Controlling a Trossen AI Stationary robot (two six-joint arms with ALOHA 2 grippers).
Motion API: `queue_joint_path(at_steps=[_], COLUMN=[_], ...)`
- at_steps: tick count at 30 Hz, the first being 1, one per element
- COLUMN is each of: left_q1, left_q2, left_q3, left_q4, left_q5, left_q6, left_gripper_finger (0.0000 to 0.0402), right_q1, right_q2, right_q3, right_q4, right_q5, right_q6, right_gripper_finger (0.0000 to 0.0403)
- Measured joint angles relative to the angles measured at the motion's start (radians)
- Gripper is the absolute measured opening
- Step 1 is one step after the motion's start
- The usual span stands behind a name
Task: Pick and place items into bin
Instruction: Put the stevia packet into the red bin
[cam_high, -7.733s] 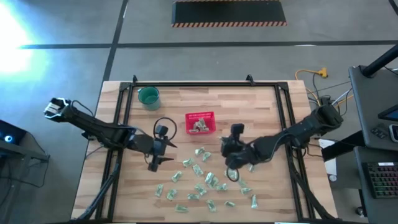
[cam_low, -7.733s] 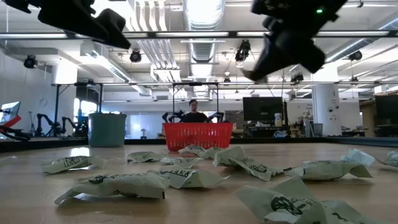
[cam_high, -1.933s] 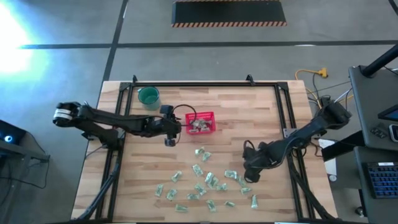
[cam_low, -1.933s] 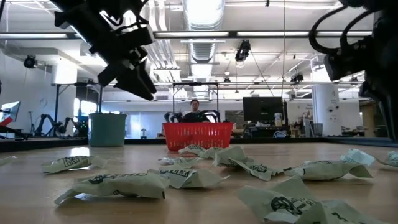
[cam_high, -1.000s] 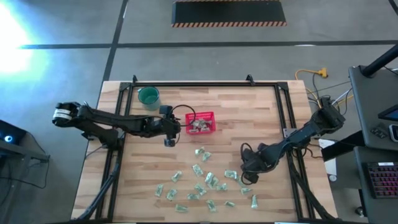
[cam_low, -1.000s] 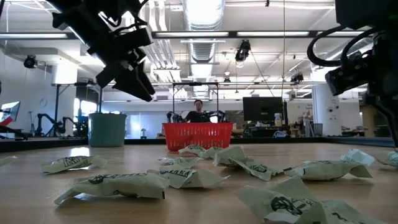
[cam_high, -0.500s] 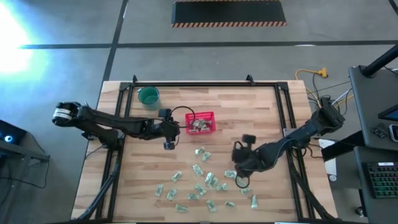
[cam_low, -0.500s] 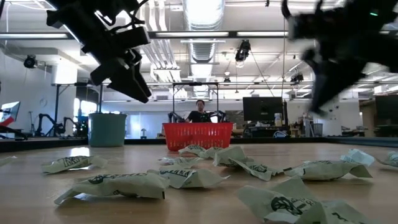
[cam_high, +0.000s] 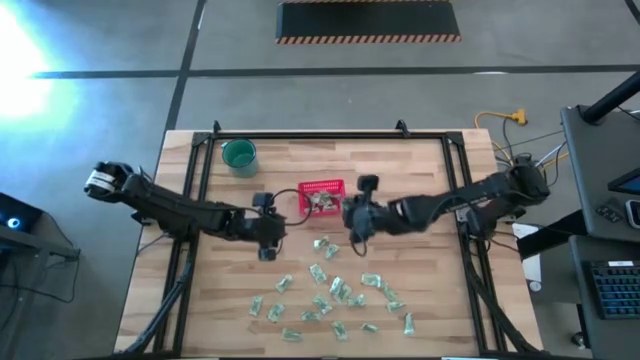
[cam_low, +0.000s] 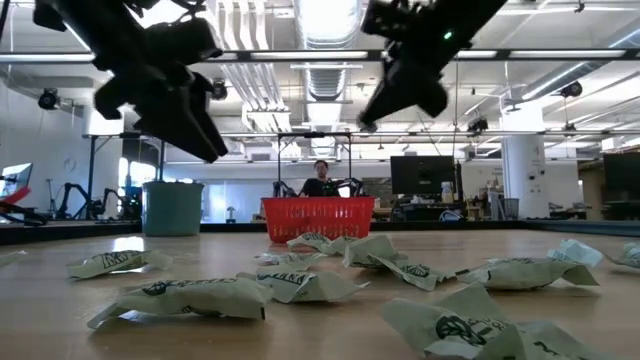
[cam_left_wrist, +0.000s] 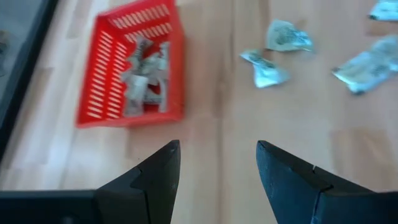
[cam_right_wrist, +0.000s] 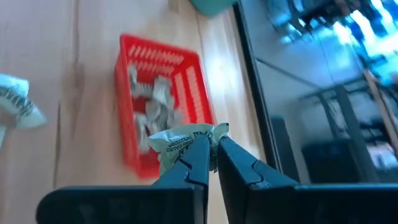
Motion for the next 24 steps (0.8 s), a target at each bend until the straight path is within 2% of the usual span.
queue_joint_path(at_steps=[4,14,18,24], left_q1=[-0.043,-0.076,-0.077,-0.078], left_q2=[0.000,0.002,0.010,0.040], left_q3=[-0.001,-0.002,-0.004,-0.004], left_q4=[-0.021,0.002,0.016,0.040], left_q5=[0.001,0.000,0.000,0.018], left_q6=[-0.072,-0.140,-0.157,-0.155], left_gripper_finger=[0.0194,0.0194,0.0194,0.0194], right_q1=[-0.102,-0.315,-0.352,-0.378], right_q2=[0.000,0.007,0.028,0.084], right_q3=[-0.050,-0.120,-0.121,-0.122], right_q4=[0.148,0.259,0.271,0.326], right_q5=[-0.119,-0.502,-0.565,-0.580], right_q6=[-0.105,-0.133,-0.136,-0.136], right_gripper_finger=[0.0013,0.0013,0.0013,0.0015])
